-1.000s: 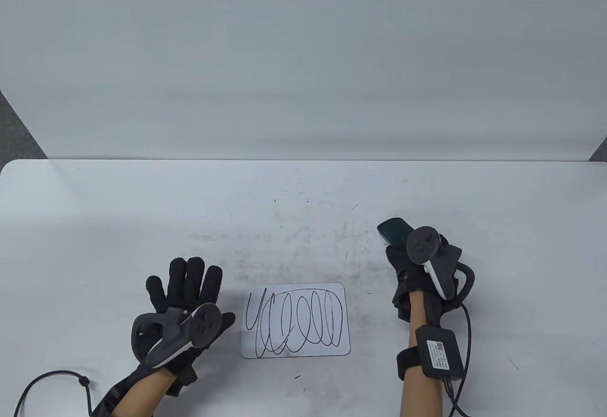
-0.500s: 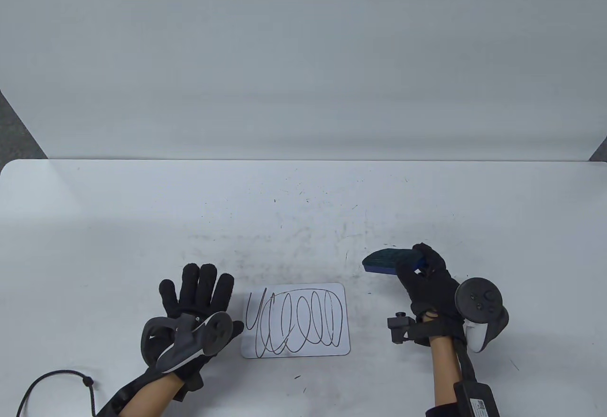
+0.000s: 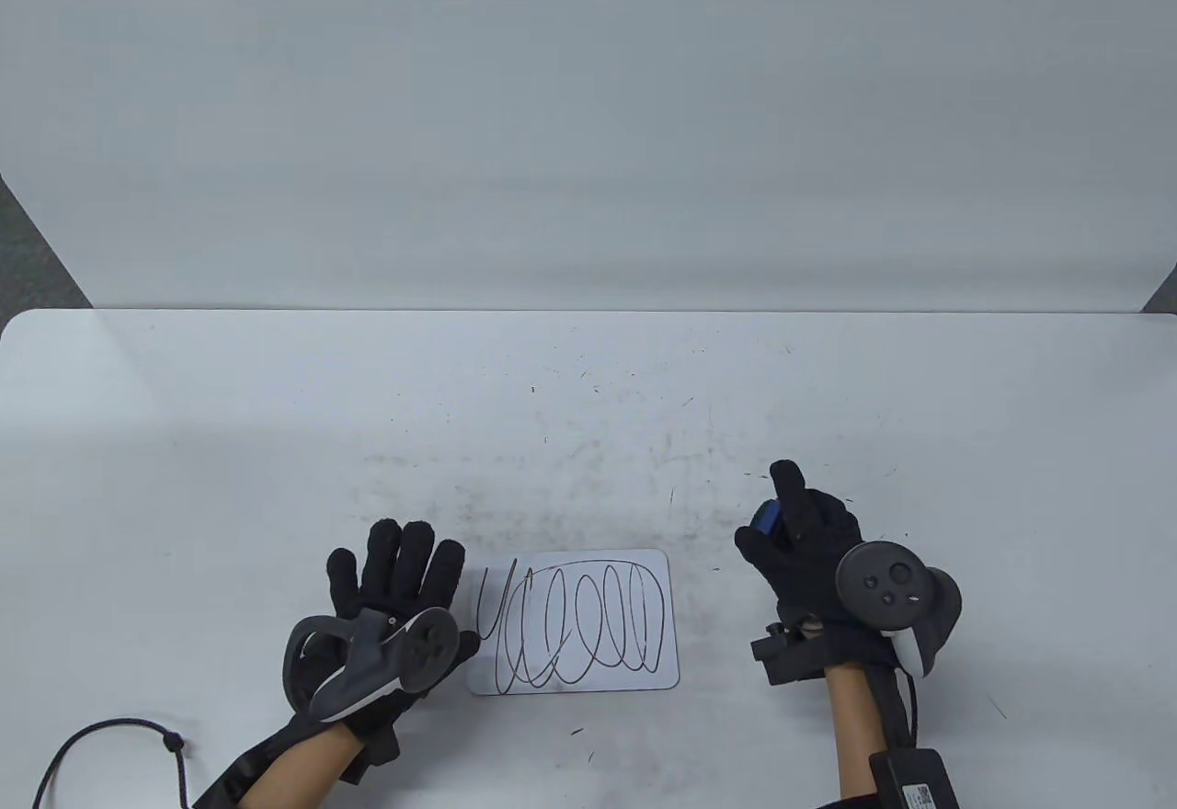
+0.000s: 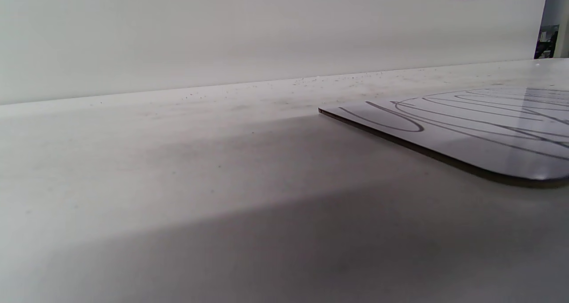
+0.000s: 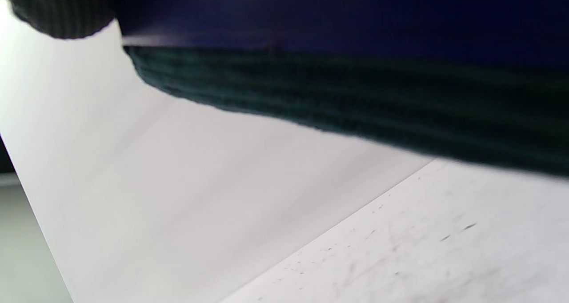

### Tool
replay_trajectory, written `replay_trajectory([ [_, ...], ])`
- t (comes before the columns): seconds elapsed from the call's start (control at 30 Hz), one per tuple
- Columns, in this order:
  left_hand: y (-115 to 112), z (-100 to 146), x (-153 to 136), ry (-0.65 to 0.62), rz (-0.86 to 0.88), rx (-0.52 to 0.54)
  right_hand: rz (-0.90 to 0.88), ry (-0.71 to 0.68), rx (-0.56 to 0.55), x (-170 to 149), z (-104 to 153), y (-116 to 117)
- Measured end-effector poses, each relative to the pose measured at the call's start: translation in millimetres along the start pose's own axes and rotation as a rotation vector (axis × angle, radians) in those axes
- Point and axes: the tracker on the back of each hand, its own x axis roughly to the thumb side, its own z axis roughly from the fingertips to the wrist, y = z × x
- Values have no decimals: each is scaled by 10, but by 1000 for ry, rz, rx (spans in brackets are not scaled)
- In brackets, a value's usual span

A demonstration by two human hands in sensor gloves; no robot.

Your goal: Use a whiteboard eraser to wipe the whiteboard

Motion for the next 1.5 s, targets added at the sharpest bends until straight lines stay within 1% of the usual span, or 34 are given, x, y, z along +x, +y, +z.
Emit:
replay_trajectory([
  [0.07,-36,-51,12,-14,25,-44,25,-9,-7,12,1,-2],
  [0.13,-94,-133,37,-23,52,-111,28,-5,-7,9,1,-5],
  [0.27,-254,-299,59,-15,75,-288,49,-6,-16,0,9,-19],
  [0.33,-332,-357,41,-11,90,-350,78,-13,-7,0,6,-22],
  [0.47,-425,-437,-14,-31,169,-444,147,-29,24,3,0,0],
  [0.53,-423,-469,-34,-23,194,-462,169,-33,35,-2,-4,15],
  [0.63,-427,-524,-31,-18,137,-543,188,-31,65,-10,6,50],
  [0.7,-427,-540,-15,-19,116,-555,208,-33,75,-7,8,65],
  [0.77,-435,-536,-11,-23,104,-548,223,-36,81,-6,7,84],
  [0.9,-461,-520,-26,-30,116,-532,262,-49,126,12,17,180],
  [0.97,-466,-516,-29,-32,121,-531,300,-70,160,52,25,264],
  [1.07,-468,-514,-27,-33,119,-528,361,-129,228,182,21,464],
  [1.17,-470,-516,-25,-31,115,-533,435,-187,315,349,-36,751],
  [1.3,-474,-512,-26,-29,118,-532,551,-187,433,469,-115,1090],
  [1.43,-473,-512,-23,-29,114,-538,659,-192,496,556,-193,1406],
  [1.5,-472,-512,-20,-28,112,-541,696,-198,519,578,-233,1499],
])
